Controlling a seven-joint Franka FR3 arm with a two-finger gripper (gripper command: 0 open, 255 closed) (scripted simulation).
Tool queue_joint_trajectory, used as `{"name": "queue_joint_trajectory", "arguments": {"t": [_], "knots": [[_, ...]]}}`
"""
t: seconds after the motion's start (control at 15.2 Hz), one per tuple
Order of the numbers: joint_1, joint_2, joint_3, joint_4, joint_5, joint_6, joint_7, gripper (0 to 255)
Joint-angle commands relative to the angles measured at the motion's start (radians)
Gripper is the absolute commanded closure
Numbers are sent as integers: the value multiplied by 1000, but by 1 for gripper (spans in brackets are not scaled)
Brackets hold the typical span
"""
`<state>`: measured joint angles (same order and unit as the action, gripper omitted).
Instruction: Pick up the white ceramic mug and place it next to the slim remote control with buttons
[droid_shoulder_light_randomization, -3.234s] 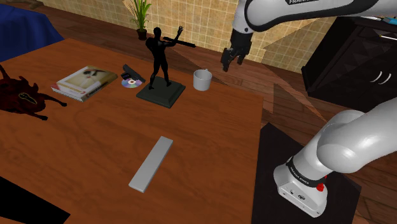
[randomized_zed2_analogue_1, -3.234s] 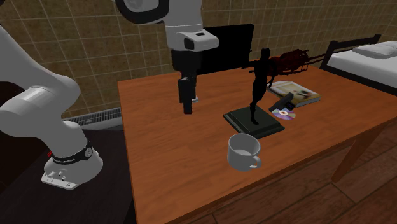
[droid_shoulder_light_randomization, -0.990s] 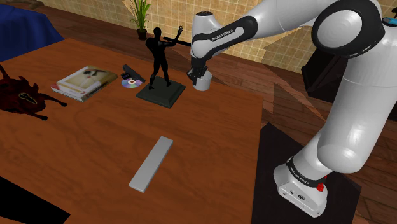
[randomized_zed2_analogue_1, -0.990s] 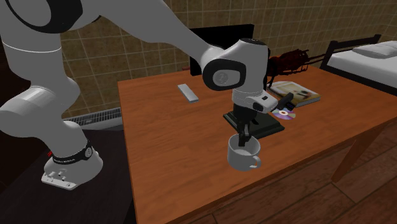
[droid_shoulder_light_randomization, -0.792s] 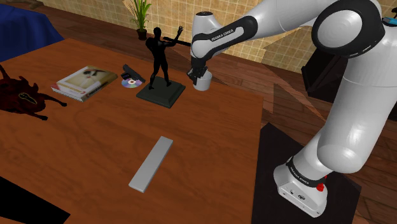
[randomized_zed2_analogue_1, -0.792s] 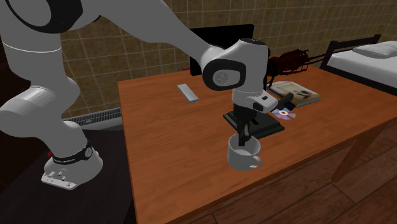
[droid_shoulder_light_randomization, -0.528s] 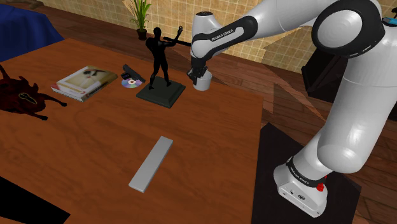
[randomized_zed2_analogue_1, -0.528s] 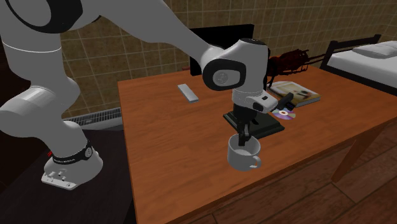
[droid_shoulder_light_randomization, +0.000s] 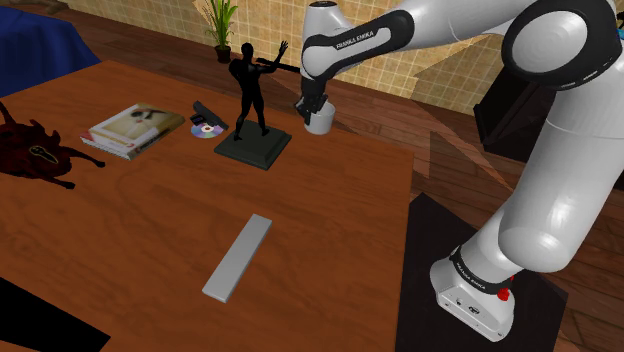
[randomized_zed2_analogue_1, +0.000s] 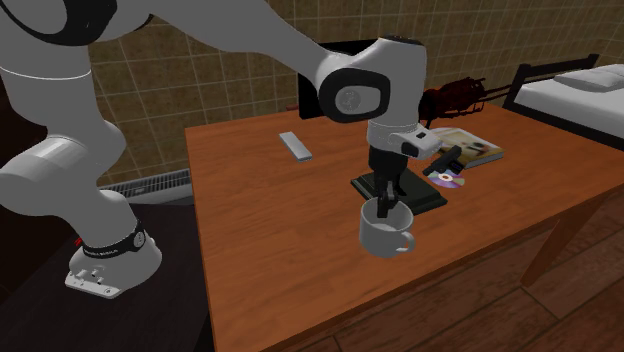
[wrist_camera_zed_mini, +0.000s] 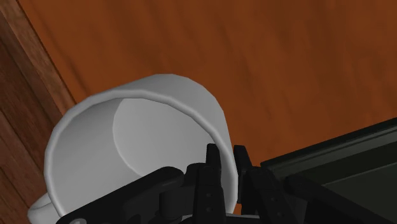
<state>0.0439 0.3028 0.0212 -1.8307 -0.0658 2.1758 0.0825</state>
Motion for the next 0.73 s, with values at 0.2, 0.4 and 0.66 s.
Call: {"name": "queue_joint_trajectory", "arguments": {"t": [0.2, 0.4, 0.66], "knots": [[0, -26, 1, 33, 3, -59, -4, 255], [0, -40, 1, 55, 4, -95, -6, 255], [0, -55, 2, 88, 6, -144, -9, 255]]}}
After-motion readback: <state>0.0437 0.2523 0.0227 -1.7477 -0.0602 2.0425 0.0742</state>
